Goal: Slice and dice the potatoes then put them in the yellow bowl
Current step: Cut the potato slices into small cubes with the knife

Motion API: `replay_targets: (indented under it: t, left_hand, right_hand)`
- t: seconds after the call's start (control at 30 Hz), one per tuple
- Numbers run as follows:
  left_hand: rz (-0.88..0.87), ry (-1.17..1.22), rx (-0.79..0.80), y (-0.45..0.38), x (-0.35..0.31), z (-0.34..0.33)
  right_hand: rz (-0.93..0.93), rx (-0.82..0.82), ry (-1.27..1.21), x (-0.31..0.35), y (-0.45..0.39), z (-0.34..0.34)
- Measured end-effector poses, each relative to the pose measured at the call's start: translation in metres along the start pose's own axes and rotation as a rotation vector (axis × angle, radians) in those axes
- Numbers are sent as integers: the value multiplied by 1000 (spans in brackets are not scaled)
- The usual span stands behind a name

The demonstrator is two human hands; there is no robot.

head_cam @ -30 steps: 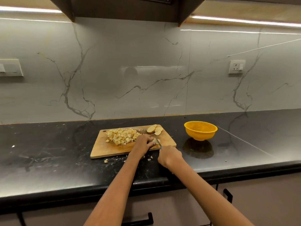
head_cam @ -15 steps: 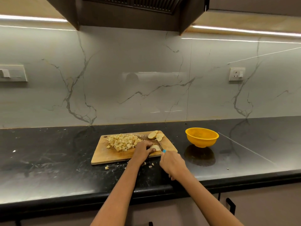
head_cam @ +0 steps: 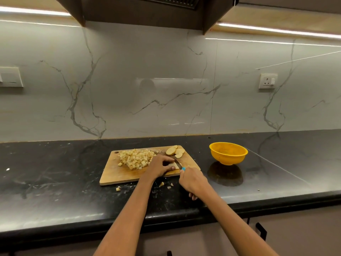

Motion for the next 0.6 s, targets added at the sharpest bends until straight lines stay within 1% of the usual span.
replay_targets:
  t: [0.17, 0.27, 0.33, 0.43, 0.53, 0.6]
  left_hand:
    - [20, 27, -4, 2, -1, 0]
    - [27, 35, -5, 2, -2, 2]
    - [32, 34, -11, 3, -3, 3]
    - [39, 35, -23, 7, -5, 2]
    - [61, 51, -30, 9, -6, 2]
    - [67, 44, -34, 9, -5, 1]
  right_hand:
    - [-41, 42, 24, 4, -2, -1]
    - [-95, 146, -39, 10, -5, 2]
    - [-101, 186, -77, 15, -10, 3]
    - [-46, 157, -10, 19, -8, -1]
    - [65, 84, 170, 16, 9, -6]
    - [92, 40, 258, 12, 25, -8]
Point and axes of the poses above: each hand's wrist, its own y-axis away from the middle knuckle, its own z-axis out of the back of the hand, x = y × z, the point moved 3 cm from there along -y, towards the middle knuckle, and after that the axes turned 11 degrees about z, right-handed, at the moved point
